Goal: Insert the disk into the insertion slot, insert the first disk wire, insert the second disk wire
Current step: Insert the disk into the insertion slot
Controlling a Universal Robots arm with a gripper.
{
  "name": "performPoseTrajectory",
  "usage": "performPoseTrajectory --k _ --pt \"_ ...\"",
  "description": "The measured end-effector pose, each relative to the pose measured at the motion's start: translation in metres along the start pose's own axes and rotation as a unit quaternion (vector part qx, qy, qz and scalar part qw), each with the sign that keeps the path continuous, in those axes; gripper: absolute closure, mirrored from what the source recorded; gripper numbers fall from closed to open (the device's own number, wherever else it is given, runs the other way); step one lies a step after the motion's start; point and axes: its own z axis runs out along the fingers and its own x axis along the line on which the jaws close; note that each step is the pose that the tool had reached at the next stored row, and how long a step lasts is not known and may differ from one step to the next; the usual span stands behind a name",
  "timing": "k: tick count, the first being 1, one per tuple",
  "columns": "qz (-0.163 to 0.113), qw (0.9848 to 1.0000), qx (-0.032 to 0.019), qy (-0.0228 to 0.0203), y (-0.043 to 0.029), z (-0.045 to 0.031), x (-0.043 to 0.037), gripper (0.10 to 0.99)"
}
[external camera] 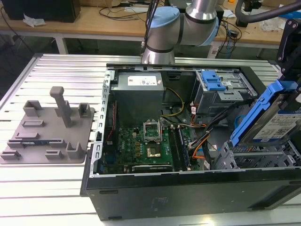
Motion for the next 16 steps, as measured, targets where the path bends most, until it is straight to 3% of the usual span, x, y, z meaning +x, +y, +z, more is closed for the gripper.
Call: performPoseTrajectory --k 16 --pt "0.000 1.0000 0.0000 0.0000 0.0001 0.0092 0.0013 0.718"
